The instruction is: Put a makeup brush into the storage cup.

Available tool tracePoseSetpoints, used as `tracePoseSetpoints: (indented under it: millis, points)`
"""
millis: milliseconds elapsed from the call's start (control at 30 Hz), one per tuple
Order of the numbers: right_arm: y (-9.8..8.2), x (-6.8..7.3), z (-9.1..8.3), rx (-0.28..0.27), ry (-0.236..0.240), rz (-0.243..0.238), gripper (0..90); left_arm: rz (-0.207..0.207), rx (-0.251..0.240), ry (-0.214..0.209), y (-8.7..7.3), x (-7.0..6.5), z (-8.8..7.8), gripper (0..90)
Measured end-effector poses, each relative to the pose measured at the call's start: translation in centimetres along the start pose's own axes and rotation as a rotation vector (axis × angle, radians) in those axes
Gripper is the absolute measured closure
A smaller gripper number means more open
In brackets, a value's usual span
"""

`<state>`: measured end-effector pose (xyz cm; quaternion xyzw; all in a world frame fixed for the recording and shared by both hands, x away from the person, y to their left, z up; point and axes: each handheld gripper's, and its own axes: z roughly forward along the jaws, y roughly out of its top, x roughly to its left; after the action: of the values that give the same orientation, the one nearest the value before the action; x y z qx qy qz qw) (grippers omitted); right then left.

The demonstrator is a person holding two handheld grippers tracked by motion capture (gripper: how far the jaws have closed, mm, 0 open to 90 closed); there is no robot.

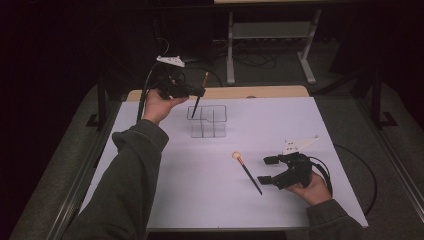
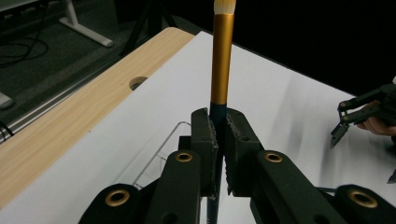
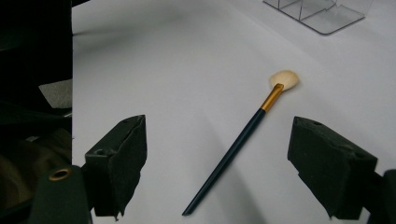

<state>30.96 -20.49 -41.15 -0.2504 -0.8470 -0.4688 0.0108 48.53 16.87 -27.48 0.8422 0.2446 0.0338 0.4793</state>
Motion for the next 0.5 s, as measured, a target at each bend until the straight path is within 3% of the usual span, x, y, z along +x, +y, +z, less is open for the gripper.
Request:
tracePoseSetpoints:
  millis: [333,500]
  points:
    - [0.0,-0.1,-0.2,-0.016,0.000,0.005,18.4,-0.003,0.011,0.026,1.3,0.9,0.0,83.4]
    - [0.0,-0.1,-0.2,-0.015,0.002,0.004,18.4,-0.012,-0.014,0.034,1.9,1.2,-0.1,83.4]
